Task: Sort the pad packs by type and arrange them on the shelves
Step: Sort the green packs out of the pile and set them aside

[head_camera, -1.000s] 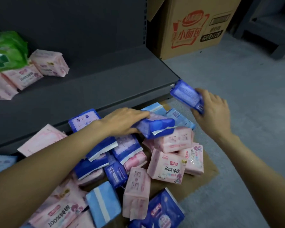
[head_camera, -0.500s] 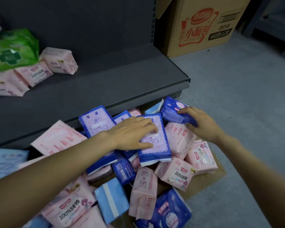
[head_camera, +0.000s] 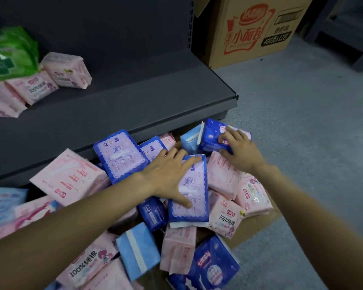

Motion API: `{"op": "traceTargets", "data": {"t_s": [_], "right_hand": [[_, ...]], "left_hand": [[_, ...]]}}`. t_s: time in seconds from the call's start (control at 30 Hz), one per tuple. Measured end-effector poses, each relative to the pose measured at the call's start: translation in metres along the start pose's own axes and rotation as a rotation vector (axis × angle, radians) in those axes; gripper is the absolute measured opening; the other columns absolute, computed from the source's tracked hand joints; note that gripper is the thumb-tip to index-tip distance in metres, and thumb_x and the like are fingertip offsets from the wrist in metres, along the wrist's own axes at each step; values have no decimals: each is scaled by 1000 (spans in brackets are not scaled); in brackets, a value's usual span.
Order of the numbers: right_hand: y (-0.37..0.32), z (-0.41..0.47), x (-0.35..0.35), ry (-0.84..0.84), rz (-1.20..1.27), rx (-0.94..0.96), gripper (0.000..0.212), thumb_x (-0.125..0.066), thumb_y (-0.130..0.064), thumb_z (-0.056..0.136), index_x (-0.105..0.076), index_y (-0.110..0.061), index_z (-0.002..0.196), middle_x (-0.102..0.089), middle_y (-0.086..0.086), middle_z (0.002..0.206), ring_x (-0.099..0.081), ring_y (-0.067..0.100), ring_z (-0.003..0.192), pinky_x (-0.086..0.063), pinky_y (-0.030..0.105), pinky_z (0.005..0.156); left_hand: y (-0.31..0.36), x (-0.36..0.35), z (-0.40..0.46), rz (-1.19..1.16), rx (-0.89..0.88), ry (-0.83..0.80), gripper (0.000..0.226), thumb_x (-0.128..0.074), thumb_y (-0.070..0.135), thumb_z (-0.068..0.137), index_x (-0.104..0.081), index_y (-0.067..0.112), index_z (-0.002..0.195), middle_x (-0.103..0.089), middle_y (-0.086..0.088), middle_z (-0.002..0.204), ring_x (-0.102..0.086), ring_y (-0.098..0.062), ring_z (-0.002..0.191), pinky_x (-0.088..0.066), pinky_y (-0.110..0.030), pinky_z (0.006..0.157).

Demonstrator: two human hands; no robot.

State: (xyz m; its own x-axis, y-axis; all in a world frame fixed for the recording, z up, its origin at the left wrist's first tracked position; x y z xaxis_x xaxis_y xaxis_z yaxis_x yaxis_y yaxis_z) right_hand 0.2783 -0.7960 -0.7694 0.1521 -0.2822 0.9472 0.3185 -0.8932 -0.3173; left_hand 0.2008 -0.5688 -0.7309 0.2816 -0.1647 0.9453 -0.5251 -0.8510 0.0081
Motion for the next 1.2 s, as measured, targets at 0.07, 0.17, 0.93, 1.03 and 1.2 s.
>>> {"op": "traceTargets", "data": {"t_s": [0.07,0.17,0.93,1.03,1.2], "right_hand": [[-1,-10,-3,22,34,14,32,-55,-41,88,-58,-21,112,-41,5,145,-34,30,135,-31,43,107],[-2,-18,3,99,6,59,40,-49,-44,84,-63,-16,109,-56,8,130,-48,35,120,-36,43,99],[-291,175,33,112,-8,520,41,-57,-27,90,-51,-19,129,-53,2,128,-47,26,115,-42,36,94],[-330,216,10,82,-21,471,50,-58,-29,89,-44,-21,136,-46,4,135,-42,27,119,-41,38,96],[-381,284,-20,19,-115,336,71,-64,-39,85,-30,-26,145,-20,10,152,-19,34,138,-28,49,109]], "left_hand": [[-3,1,-4,-76,-26,38,104,-59,75,70,-3,36,150,-29,-1,143,-28,-22,130,-26,-37,107],[-6,7,-7,-156,-27,138,76,-55,60,83,-18,39,146,-37,6,138,-36,-18,126,-24,-33,105],[-315,36,-155,-57,720,576,64,-69,35,80,-46,18,137,-48,-13,131,-42,-34,120,-35,-44,96],[-360,19,-167,-107,891,601,73,-73,35,74,-44,16,138,-46,-19,134,-42,-40,121,-34,-47,99],[-409,-15,-177,-73,889,508,81,-77,35,71,-41,17,141,-42,-14,138,-42,-37,124,-33,-49,103]]}}
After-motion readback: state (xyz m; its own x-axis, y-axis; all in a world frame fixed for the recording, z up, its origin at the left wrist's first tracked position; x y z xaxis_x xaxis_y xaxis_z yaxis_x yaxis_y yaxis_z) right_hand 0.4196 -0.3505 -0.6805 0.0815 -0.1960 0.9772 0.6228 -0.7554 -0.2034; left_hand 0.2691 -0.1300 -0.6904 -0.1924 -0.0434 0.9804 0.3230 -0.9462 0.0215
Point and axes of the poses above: each hand's wrist, its own z-axis towards the middle knuckle, its own x-axis out of the back of the hand, y = z × x, the point moved 1 cm from there along z, towards the middle knuckle
